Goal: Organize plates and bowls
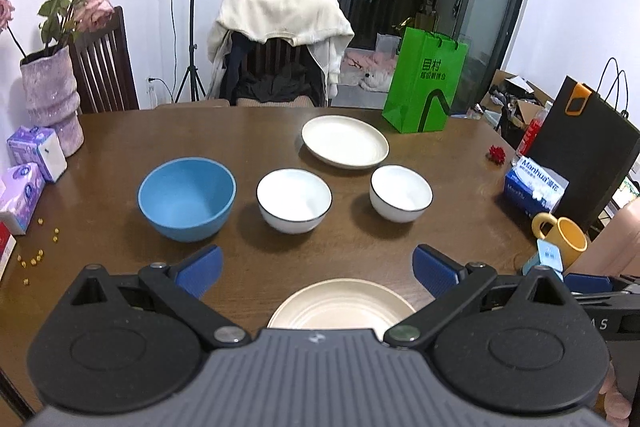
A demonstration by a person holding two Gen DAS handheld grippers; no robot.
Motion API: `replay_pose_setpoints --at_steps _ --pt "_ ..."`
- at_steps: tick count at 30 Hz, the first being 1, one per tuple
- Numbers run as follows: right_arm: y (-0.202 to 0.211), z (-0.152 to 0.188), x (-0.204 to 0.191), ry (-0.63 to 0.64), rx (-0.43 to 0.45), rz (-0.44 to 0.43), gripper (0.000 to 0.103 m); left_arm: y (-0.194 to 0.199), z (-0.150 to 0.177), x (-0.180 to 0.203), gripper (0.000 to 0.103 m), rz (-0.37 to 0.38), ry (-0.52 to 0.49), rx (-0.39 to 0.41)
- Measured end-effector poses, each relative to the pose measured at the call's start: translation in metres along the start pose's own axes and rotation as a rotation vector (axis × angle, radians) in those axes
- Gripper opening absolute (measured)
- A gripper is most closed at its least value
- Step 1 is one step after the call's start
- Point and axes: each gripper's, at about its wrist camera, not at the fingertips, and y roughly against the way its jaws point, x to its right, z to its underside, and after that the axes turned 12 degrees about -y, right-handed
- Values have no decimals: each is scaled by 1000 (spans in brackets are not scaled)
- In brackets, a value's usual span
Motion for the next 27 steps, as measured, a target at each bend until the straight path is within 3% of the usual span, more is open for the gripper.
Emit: replay_pose_setpoints --at_steps 13,27 --pt "4 -36 -3 7 17 -8 103 -7 -56 2 103 36 0 25" --pt "-19 -94 -4 -16 15 17 103 -53 -119 -11 103 89 29 -1"
